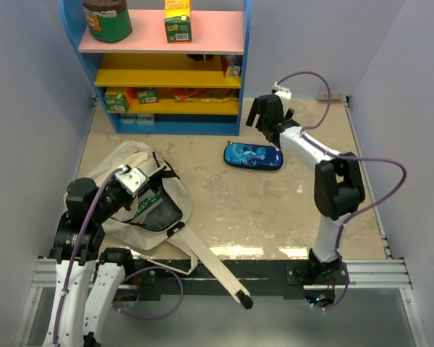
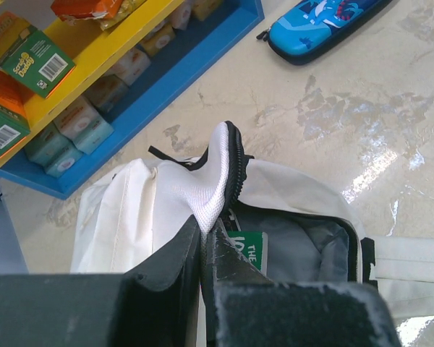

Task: Pack the student bag
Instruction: Pick up the stationery from the center of the board.

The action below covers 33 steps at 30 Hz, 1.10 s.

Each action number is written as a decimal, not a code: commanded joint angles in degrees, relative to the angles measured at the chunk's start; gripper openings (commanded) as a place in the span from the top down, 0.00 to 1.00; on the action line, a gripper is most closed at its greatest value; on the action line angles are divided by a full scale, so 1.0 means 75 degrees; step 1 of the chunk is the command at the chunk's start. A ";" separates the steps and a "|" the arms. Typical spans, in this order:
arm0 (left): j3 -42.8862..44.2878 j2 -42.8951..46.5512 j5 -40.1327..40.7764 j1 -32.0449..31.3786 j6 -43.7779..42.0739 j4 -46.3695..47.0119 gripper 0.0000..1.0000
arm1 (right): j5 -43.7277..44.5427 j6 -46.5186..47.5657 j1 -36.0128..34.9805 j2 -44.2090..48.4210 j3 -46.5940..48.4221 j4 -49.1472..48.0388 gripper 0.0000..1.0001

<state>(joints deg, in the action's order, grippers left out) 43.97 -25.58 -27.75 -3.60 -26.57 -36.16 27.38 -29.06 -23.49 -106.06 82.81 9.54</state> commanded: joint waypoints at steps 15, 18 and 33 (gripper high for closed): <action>0.0360 0.0716 -0.0414 -0.0001 0.0038 0.0697 1.00 | -0.2207 -0.0614 0.1139 -0.1235 -0.0316 -0.0005 0.04; 0.0454 0.0704 -0.0495 -0.0001 0.0050 0.0603 1.00 | -0.3121 -0.0695 0.1139 -0.0684 -0.1265 -0.0779 0.04; 0.0747 0.0903 -0.0472 -0.0013 0.0038 0.0322 1.00 | -0.4364 -0.1832 0.0425 0.1988 -0.4512 -0.2350 0.10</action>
<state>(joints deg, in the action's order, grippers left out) 45.54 -25.47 -27.83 -3.60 -26.57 -38.79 -1.87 -40.32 -16.93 -96.12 51.68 -3.14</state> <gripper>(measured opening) 0.079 0.908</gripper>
